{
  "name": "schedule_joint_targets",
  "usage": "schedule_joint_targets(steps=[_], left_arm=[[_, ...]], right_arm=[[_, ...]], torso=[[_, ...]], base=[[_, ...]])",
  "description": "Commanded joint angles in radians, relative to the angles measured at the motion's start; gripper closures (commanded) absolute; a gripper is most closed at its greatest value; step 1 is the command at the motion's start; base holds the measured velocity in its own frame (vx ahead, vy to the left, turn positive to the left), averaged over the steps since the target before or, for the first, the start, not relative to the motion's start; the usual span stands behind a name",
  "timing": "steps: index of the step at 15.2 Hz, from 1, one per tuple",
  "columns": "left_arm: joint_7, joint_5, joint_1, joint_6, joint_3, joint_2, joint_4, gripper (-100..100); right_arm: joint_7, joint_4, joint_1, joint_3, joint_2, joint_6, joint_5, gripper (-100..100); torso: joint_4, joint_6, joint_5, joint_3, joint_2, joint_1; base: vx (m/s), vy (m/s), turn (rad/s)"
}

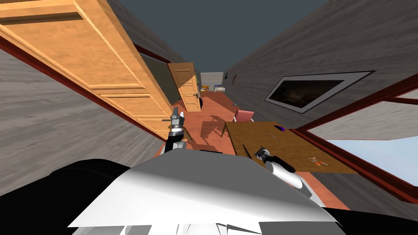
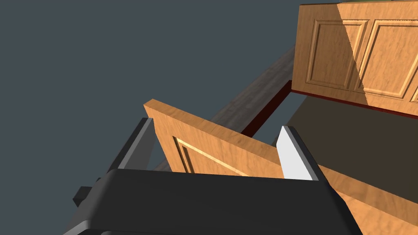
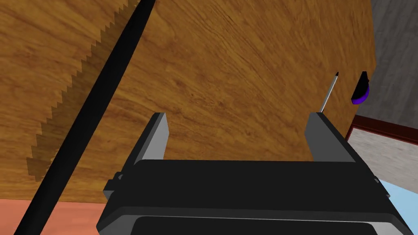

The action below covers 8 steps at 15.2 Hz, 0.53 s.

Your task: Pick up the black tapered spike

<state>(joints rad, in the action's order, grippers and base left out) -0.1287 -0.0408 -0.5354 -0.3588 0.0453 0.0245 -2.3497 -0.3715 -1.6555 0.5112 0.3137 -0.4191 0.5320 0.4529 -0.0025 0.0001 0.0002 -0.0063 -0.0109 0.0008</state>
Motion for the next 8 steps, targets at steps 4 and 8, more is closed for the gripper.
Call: schedule_joint_targets(steps=[4, 8], left_arm=[[0.000, 0.000, 0.000, 0.000, 0.000, 0.000, 0.000, 0], [0.000, 0.000, 0.000, 0.000, 0.000, 0.000, 0.000, 0]], right_arm=[[-0.026, 0.050, 0.003, 0.020, -0.006, 0.085, 0.027, -100], [-0.063, 0.114, 0.007, 0.049, -0.010, 0.180, 0.062, -100]], torso=[[0.000, 0.000, 0.000, -0.001, -0.001, 0.000], [0.000, 0.000, 0.000, 0.001, 0.002, -0.001]], base=[[0.129, 0.034, -0.044], [0.113, 0.026, -0.050]])
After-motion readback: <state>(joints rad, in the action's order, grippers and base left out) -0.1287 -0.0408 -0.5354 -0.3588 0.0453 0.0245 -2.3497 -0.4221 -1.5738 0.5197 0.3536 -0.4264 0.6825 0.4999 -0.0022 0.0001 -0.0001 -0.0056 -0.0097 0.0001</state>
